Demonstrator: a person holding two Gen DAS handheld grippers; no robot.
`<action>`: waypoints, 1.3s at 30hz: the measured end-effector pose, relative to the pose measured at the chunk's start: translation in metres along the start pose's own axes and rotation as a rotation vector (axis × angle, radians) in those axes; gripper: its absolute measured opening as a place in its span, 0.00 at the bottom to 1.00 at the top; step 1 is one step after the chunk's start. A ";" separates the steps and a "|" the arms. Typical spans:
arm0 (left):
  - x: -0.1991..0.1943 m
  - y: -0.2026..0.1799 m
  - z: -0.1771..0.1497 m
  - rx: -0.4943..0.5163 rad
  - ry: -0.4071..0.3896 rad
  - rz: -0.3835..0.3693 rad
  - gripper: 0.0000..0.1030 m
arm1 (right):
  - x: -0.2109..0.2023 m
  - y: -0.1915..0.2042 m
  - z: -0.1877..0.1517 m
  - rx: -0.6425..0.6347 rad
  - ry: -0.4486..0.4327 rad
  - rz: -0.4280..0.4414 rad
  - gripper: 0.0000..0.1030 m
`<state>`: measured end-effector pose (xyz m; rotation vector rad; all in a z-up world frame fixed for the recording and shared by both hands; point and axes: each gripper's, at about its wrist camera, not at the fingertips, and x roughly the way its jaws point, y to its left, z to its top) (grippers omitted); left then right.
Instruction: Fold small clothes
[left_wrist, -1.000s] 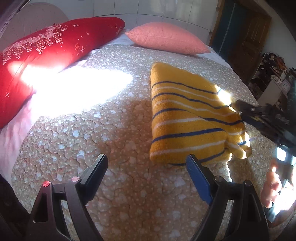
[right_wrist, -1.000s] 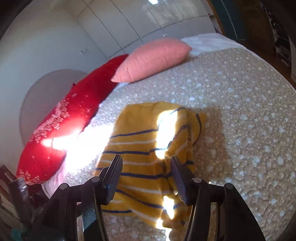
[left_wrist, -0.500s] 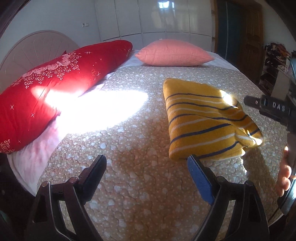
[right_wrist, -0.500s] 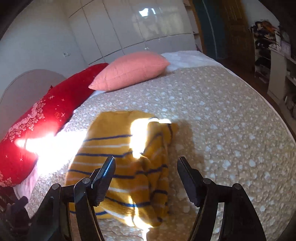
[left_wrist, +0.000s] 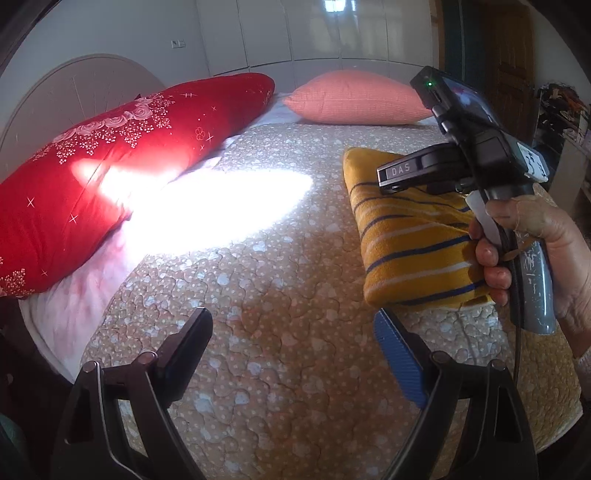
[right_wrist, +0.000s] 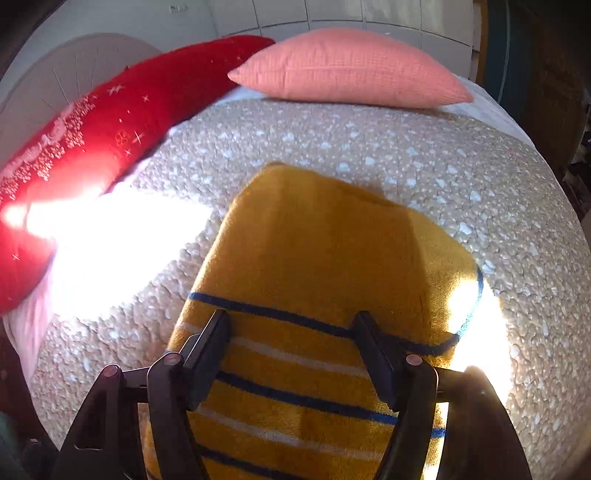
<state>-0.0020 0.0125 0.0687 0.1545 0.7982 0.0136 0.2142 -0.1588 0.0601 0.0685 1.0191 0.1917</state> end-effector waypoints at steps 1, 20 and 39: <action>-0.003 0.002 0.000 -0.001 -0.013 0.005 0.86 | -0.011 -0.001 -0.005 0.008 -0.028 0.006 0.71; -0.121 0.005 -0.015 -0.163 -0.423 -0.037 1.00 | -0.153 -0.073 -0.190 0.264 -0.217 -0.033 0.77; -0.096 -0.029 -0.083 0.034 -0.134 -0.029 1.00 | -0.156 -0.031 -0.267 0.070 -0.125 -0.377 0.83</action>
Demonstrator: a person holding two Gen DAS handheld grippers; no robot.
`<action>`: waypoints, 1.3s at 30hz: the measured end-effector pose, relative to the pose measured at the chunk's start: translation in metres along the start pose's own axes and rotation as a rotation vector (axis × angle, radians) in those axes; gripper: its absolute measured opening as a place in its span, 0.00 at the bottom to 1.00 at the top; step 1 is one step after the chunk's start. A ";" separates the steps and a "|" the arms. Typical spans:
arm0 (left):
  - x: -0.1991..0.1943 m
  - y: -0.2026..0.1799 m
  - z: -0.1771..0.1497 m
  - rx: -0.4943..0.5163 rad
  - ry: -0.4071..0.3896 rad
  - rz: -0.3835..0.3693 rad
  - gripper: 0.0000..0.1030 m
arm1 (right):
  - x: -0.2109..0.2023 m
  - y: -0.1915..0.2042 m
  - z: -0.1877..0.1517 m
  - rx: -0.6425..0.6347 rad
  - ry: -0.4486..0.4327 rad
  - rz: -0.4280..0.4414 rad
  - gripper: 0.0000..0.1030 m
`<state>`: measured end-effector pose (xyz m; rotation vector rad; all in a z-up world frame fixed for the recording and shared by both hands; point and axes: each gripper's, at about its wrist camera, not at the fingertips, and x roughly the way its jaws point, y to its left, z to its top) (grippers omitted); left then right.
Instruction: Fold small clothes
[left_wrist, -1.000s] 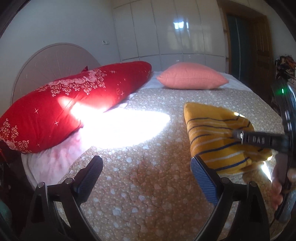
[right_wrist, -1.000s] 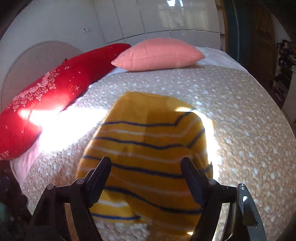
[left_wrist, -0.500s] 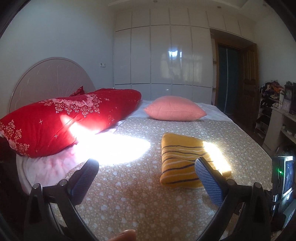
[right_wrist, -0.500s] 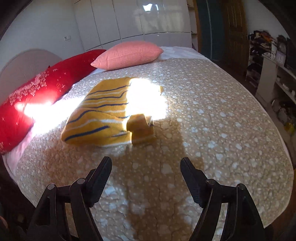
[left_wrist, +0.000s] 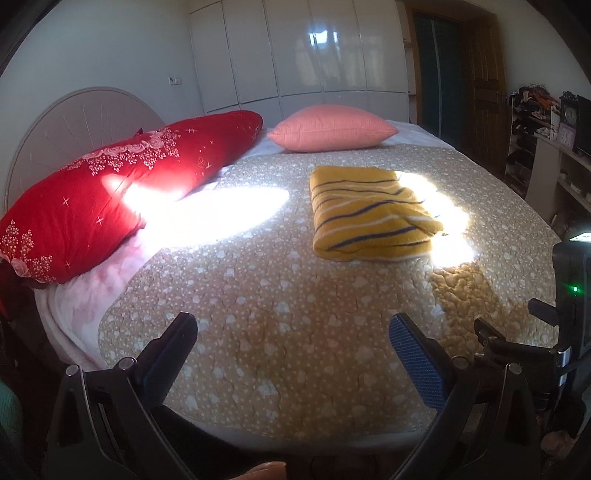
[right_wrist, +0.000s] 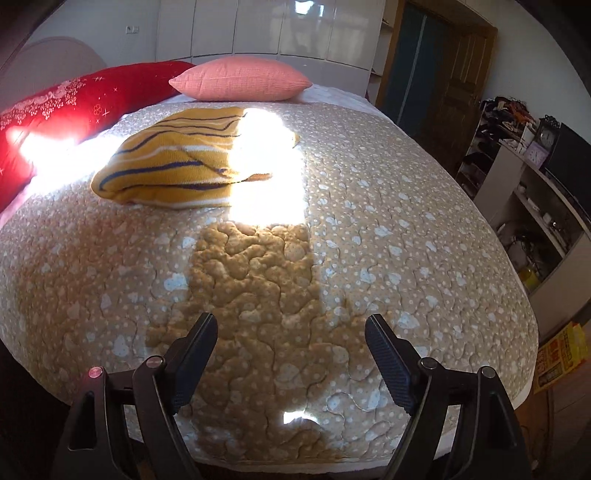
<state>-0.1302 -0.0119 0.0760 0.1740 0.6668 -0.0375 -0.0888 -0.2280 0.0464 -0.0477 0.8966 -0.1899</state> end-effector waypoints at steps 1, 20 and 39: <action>0.001 0.001 -0.001 -0.006 0.010 -0.003 1.00 | 0.002 0.001 0.000 0.000 0.007 0.001 0.83; 0.020 0.005 -0.012 -0.031 0.098 -0.024 1.00 | 0.008 0.012 -0.005 -0.023 0.039 0.007 0.85; 0.037 0.013 -0.016 -0.065 0.170 -0.027 1.00 | 0.004 0.019 -0.003 -0.043 0.025 0.003 0.85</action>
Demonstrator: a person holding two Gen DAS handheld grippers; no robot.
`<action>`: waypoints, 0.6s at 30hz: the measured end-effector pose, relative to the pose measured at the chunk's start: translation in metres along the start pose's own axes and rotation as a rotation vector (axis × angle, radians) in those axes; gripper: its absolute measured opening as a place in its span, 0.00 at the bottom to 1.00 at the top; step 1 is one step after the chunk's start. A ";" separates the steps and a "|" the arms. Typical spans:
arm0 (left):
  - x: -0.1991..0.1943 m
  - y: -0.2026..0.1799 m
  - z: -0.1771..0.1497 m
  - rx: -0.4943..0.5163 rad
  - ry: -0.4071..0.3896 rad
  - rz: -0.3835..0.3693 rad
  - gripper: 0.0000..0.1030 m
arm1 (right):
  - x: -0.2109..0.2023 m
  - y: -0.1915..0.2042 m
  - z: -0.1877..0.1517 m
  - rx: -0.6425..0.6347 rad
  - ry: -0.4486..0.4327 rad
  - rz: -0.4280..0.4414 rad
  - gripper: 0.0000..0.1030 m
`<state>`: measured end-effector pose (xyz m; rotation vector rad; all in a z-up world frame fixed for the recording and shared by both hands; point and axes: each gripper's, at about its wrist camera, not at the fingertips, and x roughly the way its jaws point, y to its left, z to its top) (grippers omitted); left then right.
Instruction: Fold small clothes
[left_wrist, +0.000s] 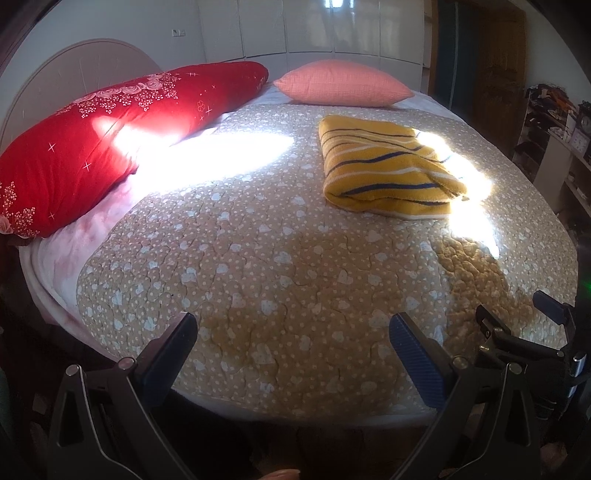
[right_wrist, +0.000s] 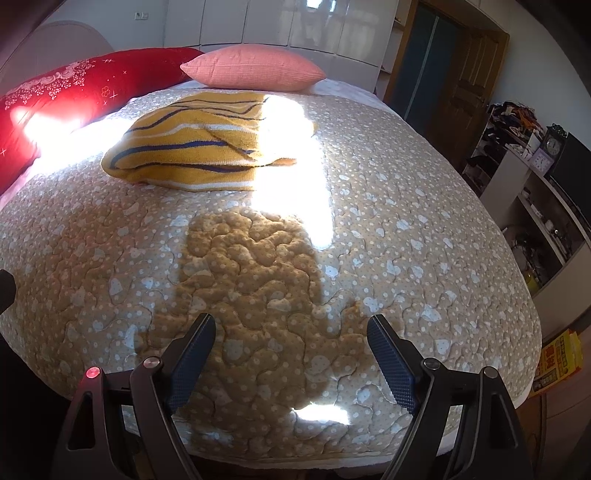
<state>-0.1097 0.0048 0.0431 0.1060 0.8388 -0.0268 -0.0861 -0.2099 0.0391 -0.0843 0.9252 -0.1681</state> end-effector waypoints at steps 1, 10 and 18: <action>0.000 0.000 0.000 0.001 0.002 0.001 1.00 | -0.001 0.001 0.000 -0.001 0.000 0.000 0.85; 0.004 -0.002 -0.001 0.011 0.014 0.017 1.00 | 0.000 0.003 0.000 -0.006 0.001 0.005 0.85; 0.009 -0.001 -0.003 0.008 0.033 0.030 1.00 | 0.001 0.003 -0.001 -0.006 0.002 0.006 0.86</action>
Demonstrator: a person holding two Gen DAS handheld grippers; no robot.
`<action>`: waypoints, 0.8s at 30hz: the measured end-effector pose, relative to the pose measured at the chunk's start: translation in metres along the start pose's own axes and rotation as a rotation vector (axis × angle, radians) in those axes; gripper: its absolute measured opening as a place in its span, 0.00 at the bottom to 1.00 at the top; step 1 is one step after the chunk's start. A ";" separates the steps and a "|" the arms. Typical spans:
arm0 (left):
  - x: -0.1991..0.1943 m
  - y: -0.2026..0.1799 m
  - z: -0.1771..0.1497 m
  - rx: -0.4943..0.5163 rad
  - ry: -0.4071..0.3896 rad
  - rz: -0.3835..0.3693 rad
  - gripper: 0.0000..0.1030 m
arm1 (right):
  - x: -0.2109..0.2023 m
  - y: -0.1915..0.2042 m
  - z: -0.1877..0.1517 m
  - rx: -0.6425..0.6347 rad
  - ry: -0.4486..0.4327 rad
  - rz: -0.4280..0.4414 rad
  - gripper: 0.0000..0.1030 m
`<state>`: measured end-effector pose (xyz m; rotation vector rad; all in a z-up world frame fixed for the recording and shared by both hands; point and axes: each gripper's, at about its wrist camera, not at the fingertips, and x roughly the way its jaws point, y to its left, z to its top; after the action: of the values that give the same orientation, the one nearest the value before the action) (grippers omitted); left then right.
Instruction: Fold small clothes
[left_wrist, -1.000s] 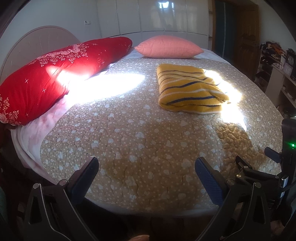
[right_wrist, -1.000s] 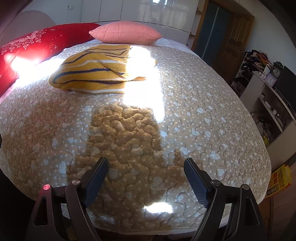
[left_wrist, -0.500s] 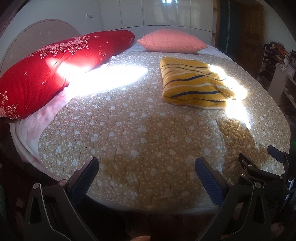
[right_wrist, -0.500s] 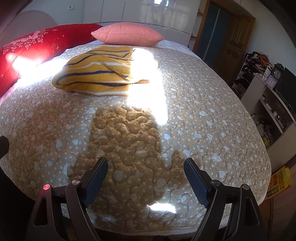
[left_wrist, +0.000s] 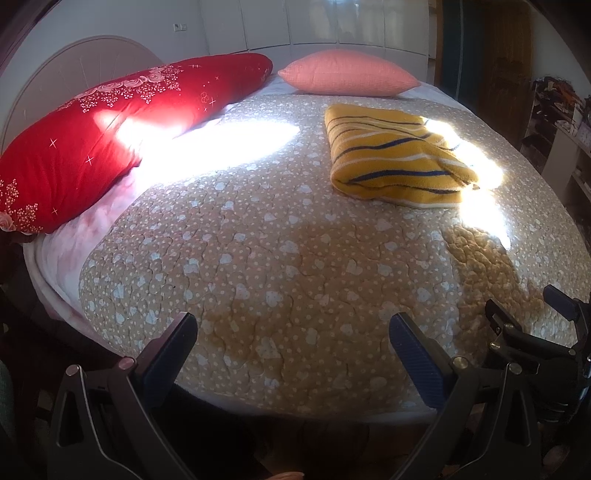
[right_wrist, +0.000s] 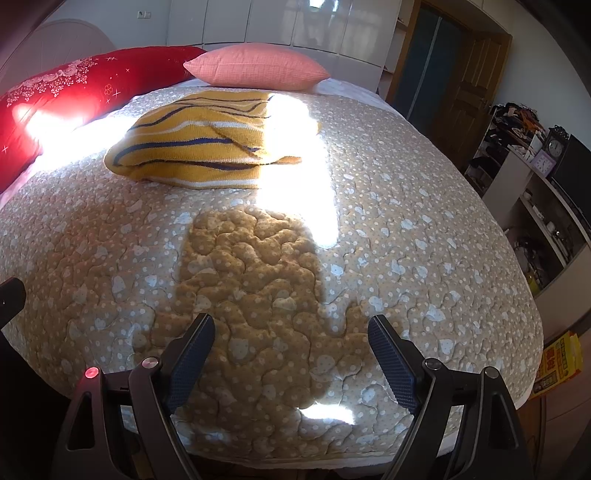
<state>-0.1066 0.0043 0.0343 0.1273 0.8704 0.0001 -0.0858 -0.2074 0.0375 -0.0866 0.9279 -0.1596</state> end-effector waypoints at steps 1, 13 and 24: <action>0.000 0.000 0.000 0.000 0.001 0.000 1.00 | 0.000 0.000 0.000 0.000 0.000 0.000 0.86; 0.007 0.001 -0.003 -0.008 0.032 -0.017 1.00 | -0.001 0.004 -0.002 -0.017 -0.009 -0.006 0.86; 0.009 0.001 -0.004 -0.008 0.042 -0.022 1.00 | -0.005 0.011 -0.002 -0.039 -0.021 -0.001 0.86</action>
<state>-0.1033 0.0057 0.0250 0.1108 0.9134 -0.0140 -0.0892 -0.1954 0.0389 -0.1246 0.9101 -0.1416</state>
